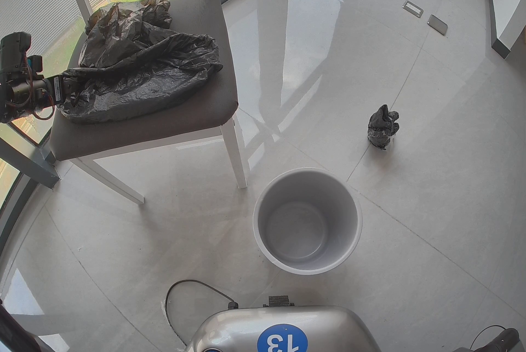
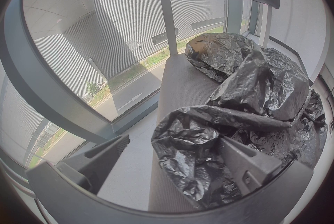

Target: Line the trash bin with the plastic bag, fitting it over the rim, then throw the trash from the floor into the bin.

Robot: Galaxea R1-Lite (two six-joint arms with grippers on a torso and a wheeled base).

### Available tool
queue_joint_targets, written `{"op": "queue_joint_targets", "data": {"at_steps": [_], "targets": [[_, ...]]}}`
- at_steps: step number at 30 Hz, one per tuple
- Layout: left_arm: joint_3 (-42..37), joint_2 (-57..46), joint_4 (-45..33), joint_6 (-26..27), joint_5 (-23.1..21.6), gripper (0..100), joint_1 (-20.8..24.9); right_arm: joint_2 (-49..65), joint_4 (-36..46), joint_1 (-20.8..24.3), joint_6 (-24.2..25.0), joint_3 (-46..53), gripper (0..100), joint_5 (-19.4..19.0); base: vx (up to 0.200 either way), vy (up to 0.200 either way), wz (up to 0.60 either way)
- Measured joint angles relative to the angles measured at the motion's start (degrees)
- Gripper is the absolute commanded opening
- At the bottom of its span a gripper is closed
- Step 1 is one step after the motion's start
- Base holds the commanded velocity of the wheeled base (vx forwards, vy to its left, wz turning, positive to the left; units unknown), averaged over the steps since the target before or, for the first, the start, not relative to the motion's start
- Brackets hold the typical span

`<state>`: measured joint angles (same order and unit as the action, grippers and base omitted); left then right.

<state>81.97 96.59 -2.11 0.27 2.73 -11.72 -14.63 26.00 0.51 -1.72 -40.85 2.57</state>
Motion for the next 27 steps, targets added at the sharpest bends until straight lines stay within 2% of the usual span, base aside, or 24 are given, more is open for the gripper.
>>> {"op": "queue_joint_targets", "data": {"at_steps": [3,17,22,27], "targets": [[0.17,0.93,1.67,0.0,-0.05,0,0.2,-0.04,0.02,-0.05,-0.24,-0.18,100,-0.01,0.0,0.0,0.0],[-0.35,-0.23,0.41,0.0,-1.37,0,1.0,0.33,0.57,-0.1,-0.46,0.54,100,0.02,0.0,0.0,0.0],[-0.28,-3.82,-3.22,0.2,-1.8,0,3.78,0.41,0.55,-0.1,-0.55,1.33,100,0.0,0.0,0.0,0.0],[0.74,-8.3,-10.84,0.22,-2.05,0,9.52,0.39,0.65,0.01,-1.07,1.74,100,-0.01,0.0,0.0,0.0]]}}
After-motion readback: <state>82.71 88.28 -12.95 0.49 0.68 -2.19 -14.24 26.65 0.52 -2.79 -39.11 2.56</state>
